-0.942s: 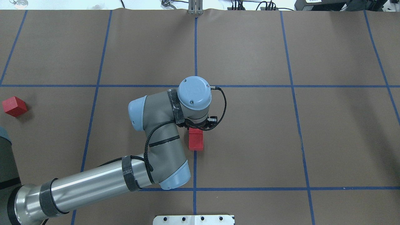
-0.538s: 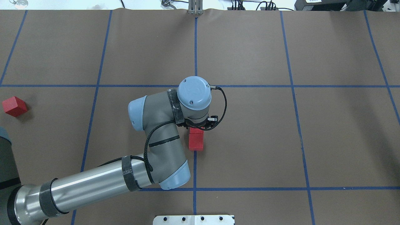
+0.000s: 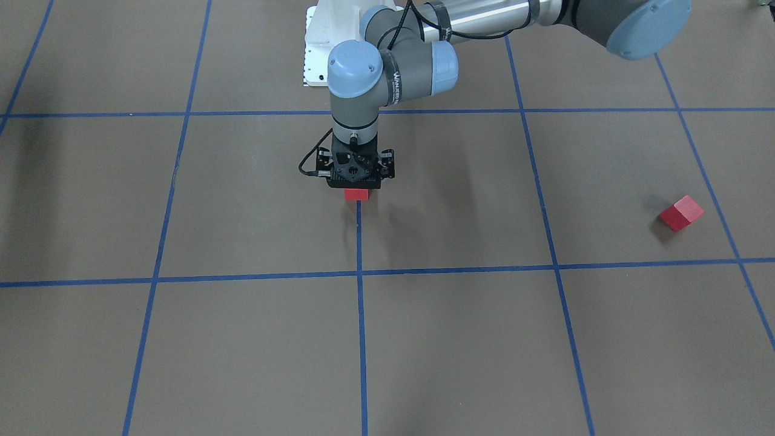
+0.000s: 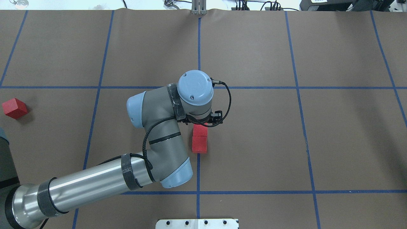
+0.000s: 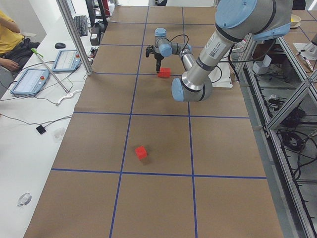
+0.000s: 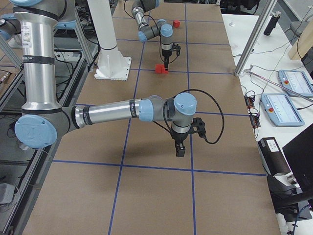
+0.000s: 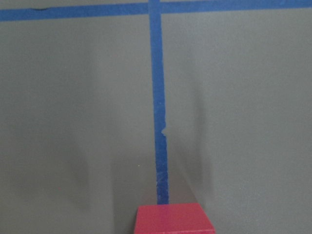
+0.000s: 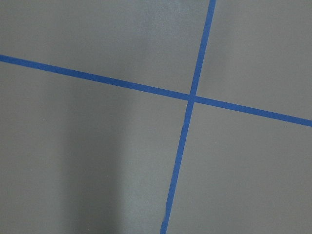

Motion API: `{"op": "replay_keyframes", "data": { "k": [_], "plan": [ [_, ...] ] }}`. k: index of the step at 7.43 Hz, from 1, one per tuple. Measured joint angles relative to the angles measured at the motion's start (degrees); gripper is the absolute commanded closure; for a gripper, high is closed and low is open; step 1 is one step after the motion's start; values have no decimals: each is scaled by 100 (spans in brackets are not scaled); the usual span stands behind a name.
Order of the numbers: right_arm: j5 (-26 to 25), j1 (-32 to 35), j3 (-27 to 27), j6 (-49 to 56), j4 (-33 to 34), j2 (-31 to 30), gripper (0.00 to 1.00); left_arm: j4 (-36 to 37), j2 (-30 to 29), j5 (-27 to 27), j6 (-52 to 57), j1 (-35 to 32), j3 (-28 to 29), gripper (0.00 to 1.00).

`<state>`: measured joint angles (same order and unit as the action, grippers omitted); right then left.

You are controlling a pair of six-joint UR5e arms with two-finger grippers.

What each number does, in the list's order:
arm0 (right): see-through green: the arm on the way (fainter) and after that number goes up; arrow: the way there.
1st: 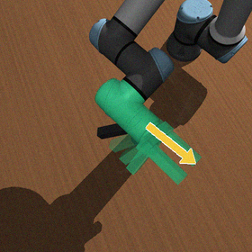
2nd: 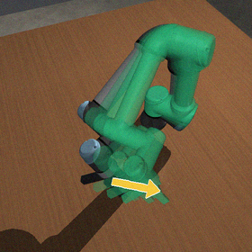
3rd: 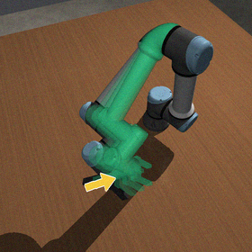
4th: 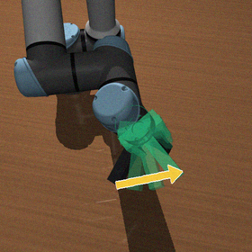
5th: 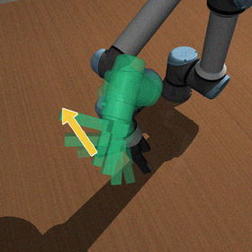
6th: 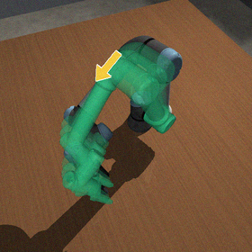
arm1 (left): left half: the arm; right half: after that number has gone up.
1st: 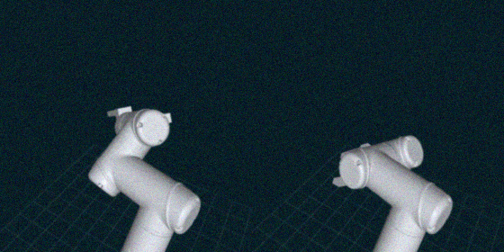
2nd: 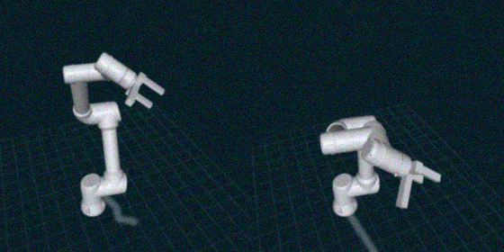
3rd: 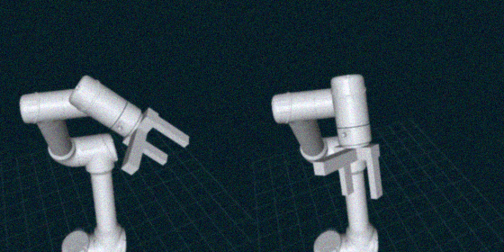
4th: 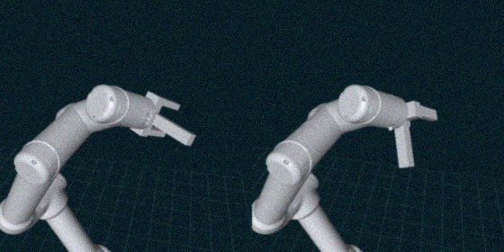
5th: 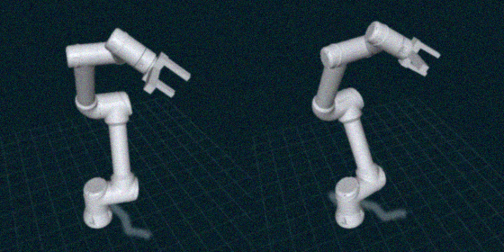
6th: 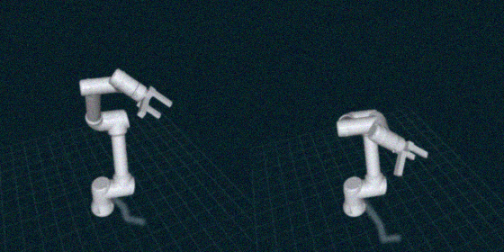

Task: Form red blocks into L shape at center
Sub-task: 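Open the left gripper and raise it away from the cubes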

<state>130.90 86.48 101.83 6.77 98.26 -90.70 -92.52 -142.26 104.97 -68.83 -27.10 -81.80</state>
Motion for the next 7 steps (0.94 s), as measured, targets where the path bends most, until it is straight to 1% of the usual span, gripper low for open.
{"op": "replay_keyframes", "data": {
  "k": [2,4,5,6,7],
  "plan": [
    [-3,0,6,0,0,11,0,110,3,27,355,-196,-250,0],
    [-5,0,-2,0,0,50,0,288,102,44,1122,-484,-511,0],
    [-7,0,-9,0,0,74,0,369,260,98,1535,-664,-663,0],
    [-7,0,-17,0,0,88,0,401,544,317,1973,-914,-862,0],
    [-9,0,-26,0,0,93,0,411,935,654,2471,-1218,-1114,0]
  ]
}}
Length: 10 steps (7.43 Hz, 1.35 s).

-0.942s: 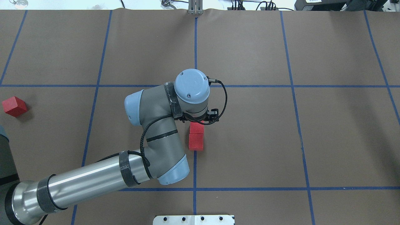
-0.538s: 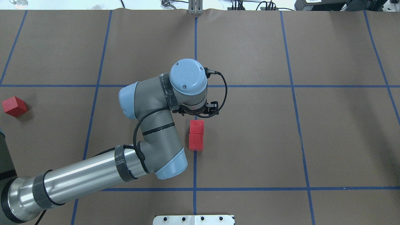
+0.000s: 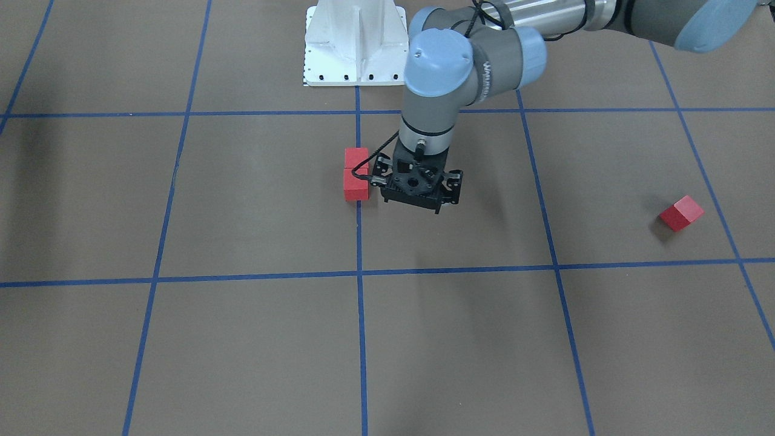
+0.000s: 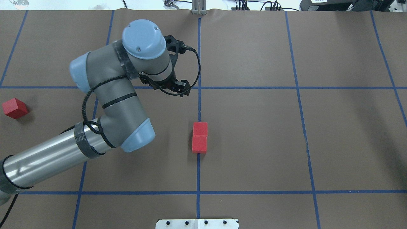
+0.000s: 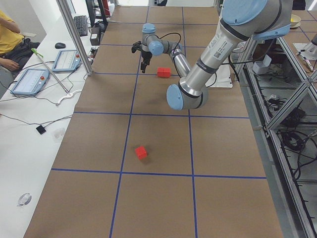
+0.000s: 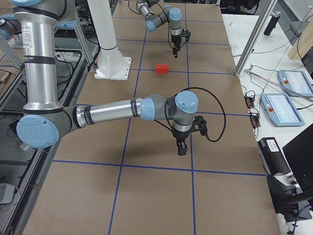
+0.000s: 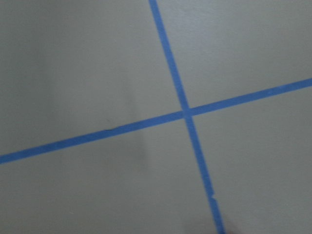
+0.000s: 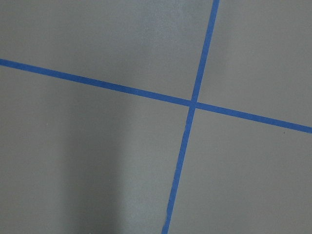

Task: Form red blocks into L shape at center
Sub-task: 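Open the left gripper and raise it away from the cubes, then reach the left gripper to the red cube at the table edge and grasp it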

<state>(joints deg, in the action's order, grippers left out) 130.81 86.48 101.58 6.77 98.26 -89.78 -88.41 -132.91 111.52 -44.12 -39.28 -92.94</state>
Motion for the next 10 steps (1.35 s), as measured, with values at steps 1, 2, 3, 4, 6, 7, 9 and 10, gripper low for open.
{"op": "replay_keyframes", "data": {
  "k": [1,2,3,4,6,7,9,10],
  "plan": [
    [-2,0,-3,0,0,2,0,-1,496,322,592,-322,-296,0],
    [-1,0,-8,0,0,3,0,-15,1009,559,1206,-629,-574,0],
    [3,0,-10,-2,0,4,0,-48,1498,716,1840,-934,-800,0],
    [5,0,-9,-6,0,4,0,-82,1944,834,2574,-1279,-951,0],
    [6,0,-7,-15,0,4,0,-103,2633,1261,4100,-2059,-1004,1],
    [6,0,-7,-35,0,4,0,-107,2980,1472,4832,-2391,-999,7],
    [6,0,-5,-74,0,18,0,-113,3522,1825,6204,-2775,-889,7],
    [6,0,-7,-91,0,39,0,-116,3639,2044,6852,-2903,-709,17]
  ]
}}
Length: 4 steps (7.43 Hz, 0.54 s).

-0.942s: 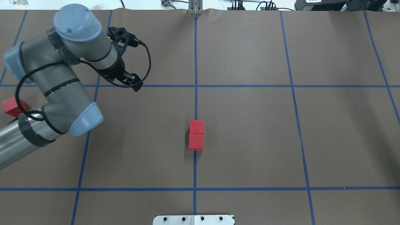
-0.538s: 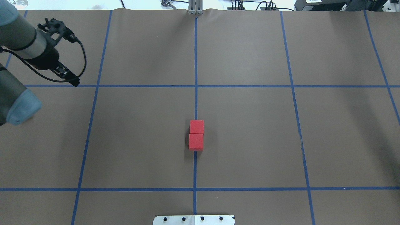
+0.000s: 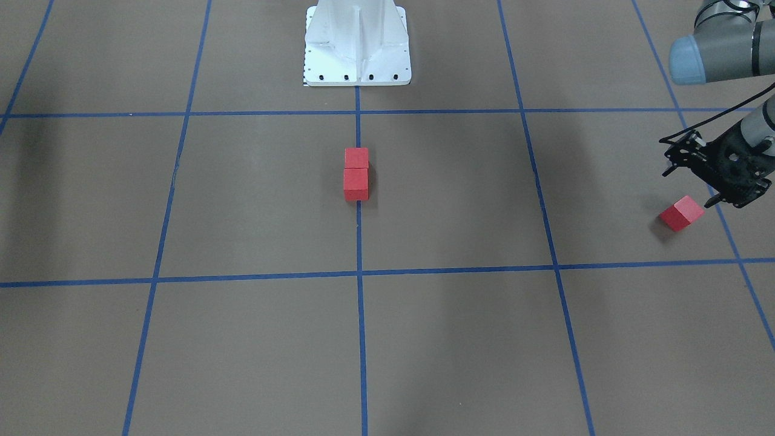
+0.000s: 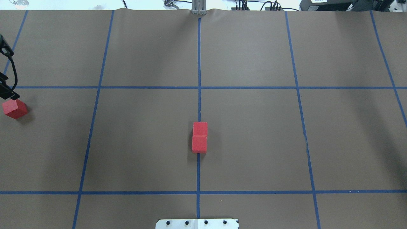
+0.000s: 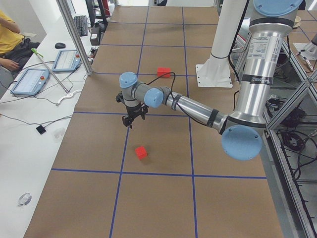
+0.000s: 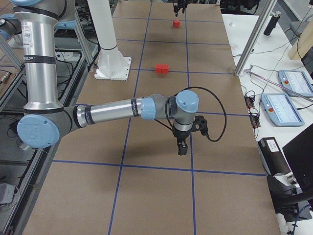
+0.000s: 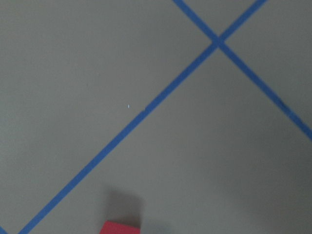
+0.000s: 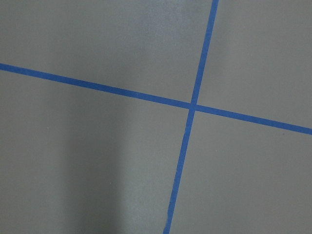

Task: Form red blocks into L shape at center
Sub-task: 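Reach the left gripper to the red cube at the table edge and grasp it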

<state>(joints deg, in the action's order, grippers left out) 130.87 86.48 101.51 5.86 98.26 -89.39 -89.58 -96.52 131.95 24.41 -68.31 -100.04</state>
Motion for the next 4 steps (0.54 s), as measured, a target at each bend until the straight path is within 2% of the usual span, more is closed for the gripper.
{"op": "replay_keyframes", "data": {
  "k": [1,2,4],
  "plan": [
    [0,0,-3,-27,0,22,0,-74,72,181,501,-92,243,12],
    [0,0,-5,-52,0,42,0,-323,156,296,759,-141,507,1],
    [0,0,-8,-72,0,71,0,-1074,279,368,776,-157,995,1]
  ]
}}
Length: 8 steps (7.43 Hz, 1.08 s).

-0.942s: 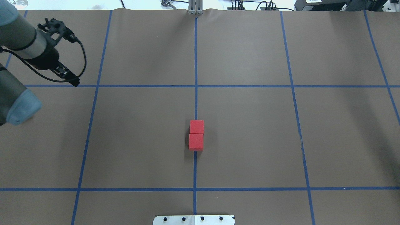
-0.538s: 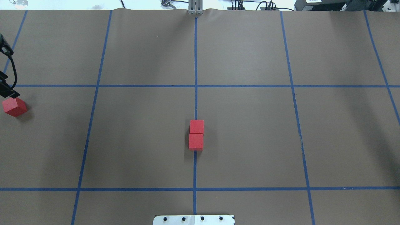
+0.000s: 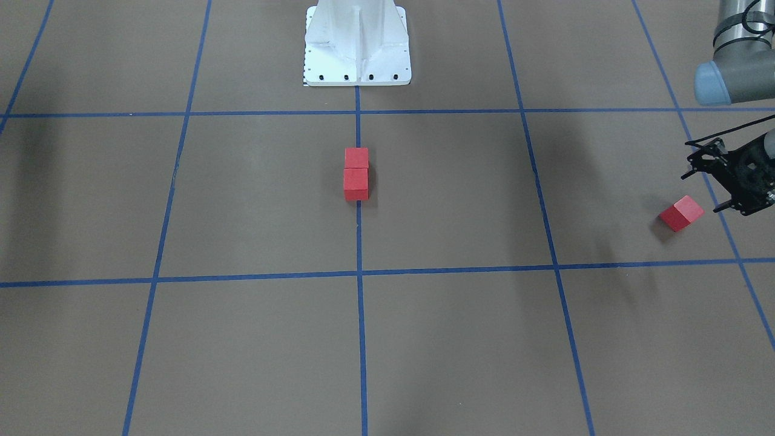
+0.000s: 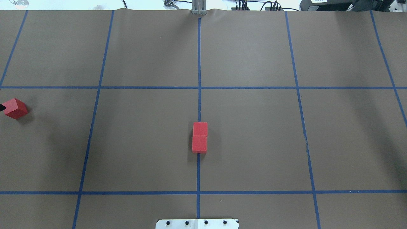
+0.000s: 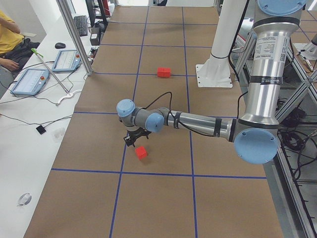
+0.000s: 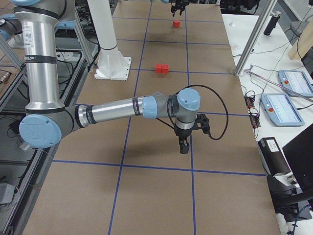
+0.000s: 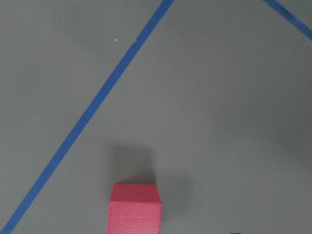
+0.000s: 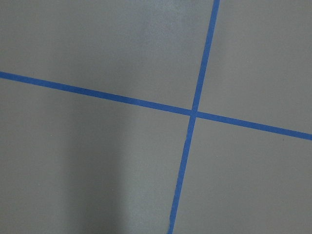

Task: Form red blocks into L shape at center
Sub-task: 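Reach the left gripper to the red cube at the table edge and grasp it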

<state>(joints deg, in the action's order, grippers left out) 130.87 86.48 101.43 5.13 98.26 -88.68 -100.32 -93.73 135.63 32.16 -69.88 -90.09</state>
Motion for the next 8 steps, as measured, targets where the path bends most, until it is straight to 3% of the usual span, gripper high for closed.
{"op": "replay_keyframes", "data": {
  "k": [6,8],
  "plan": [
    [0,0,-8,-9,0,0,0,-2282,191,-48,-1616,64,1053,1],
    [0,0,-9,-5,0,0,0,-2557,217,-132,-1761,86,1132,1]
  ]
}}
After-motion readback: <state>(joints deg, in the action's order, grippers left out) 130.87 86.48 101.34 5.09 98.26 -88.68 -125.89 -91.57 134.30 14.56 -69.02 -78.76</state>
